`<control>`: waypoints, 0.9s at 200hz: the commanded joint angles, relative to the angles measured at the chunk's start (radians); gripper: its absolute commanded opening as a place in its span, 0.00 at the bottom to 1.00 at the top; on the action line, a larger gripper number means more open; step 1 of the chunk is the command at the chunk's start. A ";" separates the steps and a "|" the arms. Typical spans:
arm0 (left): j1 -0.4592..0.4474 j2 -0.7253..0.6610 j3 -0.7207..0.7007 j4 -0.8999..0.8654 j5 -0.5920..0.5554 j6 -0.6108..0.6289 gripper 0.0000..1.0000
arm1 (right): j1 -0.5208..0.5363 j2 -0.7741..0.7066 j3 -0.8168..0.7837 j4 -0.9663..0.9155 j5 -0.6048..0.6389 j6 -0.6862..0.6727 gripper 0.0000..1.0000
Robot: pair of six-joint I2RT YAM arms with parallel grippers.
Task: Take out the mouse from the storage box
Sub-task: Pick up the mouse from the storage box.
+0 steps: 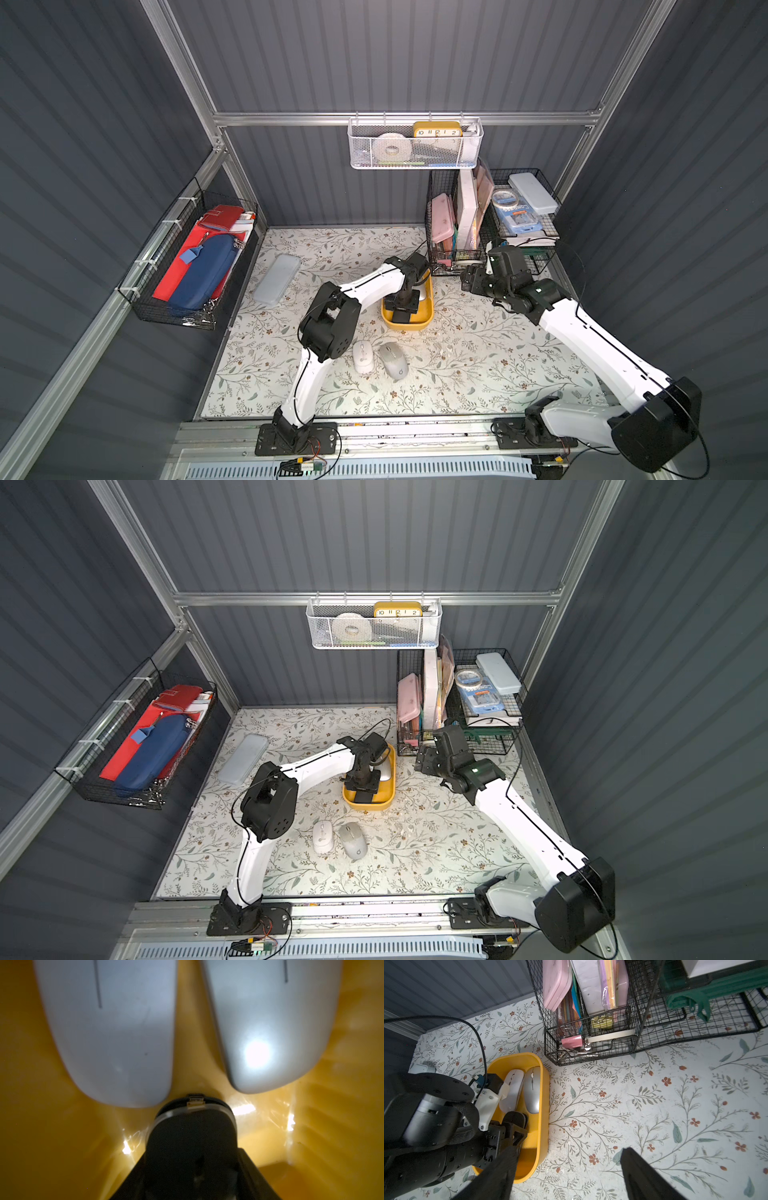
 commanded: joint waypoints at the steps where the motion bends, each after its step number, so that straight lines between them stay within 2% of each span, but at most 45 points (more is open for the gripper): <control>1: -0.004 -0.066 0.066 -0.105 -0.041 -0.026 0.00 | -0.004 -0.022 -0.003 0.027 -0.010 -0.003 0.83; 41: -0.004 -0.064 0.186 -0.170 -0.064 -0.029 0.00 | -0.005 -0.027 -0.003 0.026 -0.001 -0.007 0.83; 65: -0.004 -0.084 0.219 -0.187 -0.026 -0.035 0.00 | -0.004 -0.027 0.002 0.015 0.016 -0.012 0.83; 97: -0.025 -0.191 0.098 -0.106 0.102 -0.078 0.00 | -0.011 -0.028 -0.001 0.003 0.035 -0.026 0.83; 133: -0.099 -0.313 -0.103 0.049 0.247 -0.223 0.00 | -0.022 -0.077 -0.004 -0.005 0.027 -0.030 0.83; 180: -0.263 -0.339 -0.211 0.102 0.254 -0.399 0.00 | -0.024 -0.113 -0.035 -0.010 0.008 -0.037 0.83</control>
